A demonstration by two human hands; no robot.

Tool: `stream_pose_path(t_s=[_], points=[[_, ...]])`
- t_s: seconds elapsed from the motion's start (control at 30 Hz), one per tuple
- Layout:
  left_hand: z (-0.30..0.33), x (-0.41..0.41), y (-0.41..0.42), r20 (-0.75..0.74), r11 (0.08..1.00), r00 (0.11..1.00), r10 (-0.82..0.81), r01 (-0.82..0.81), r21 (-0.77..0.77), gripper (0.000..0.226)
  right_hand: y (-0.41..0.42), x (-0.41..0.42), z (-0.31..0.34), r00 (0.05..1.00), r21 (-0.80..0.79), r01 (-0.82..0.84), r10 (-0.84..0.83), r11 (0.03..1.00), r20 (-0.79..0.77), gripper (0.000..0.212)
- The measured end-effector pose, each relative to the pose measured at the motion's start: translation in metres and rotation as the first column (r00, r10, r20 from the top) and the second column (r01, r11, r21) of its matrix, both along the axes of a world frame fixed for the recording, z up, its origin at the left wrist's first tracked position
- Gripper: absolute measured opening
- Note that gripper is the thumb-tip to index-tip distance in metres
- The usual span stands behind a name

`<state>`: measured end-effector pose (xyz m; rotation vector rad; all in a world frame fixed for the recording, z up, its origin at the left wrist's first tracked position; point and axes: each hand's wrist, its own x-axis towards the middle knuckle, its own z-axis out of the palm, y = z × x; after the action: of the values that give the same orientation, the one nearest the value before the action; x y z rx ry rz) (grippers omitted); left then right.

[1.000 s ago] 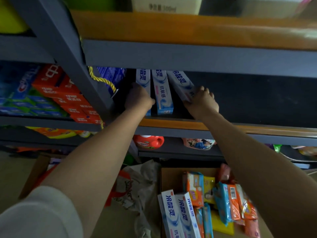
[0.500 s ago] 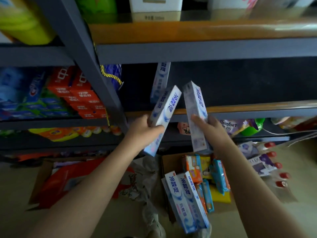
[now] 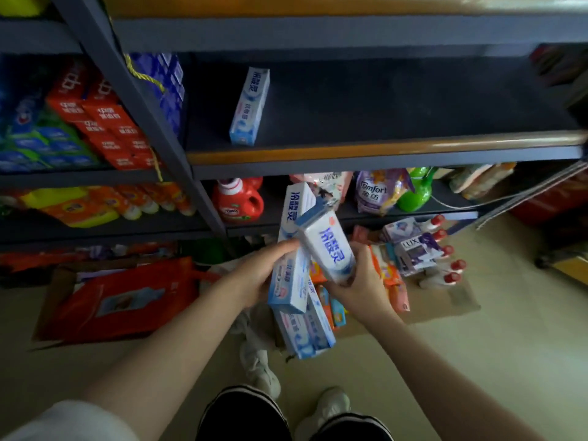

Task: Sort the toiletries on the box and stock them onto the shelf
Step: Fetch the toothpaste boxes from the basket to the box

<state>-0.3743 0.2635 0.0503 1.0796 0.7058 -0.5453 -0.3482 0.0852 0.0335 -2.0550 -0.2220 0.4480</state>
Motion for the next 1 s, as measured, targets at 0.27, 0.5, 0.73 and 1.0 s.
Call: stream_pose_path(t_s=[0.27,0.5,0.73,1.0], points=[[-0.024,-0.038,-0.06,0.298,0.84,0.914,-0.276,0.079,0.536,0.05,-0.088,-0.026,-0.031,0.8,-0.464,0.108,0.2,0.879,0.566,0.072],[-0.042,-0.062,-0.082,0.177,0.307,0.841,-0.511,-0.014,0.952,0.062,-0.141,-0.035,-0.04,0.828,-0.486,0.108,0.192,0.867,0.527,0.055],[-0.048,-0.065,-0.107,0.016,0.194,0.892,-0.452,0.08,0.978,0.065,-0.156,-0.045,-0.053,0.836,0.137,0.346,-0.239,0.928,-0.494,0.031],[-0.048,-0.059,-0.123,0.027,0.981,0.981,0.191,-0.192,0.034,0.022,-0.156,-0.04,-0.065,0.442,0.179,0.589,-0.129,0.788,-0.888,0.019]])
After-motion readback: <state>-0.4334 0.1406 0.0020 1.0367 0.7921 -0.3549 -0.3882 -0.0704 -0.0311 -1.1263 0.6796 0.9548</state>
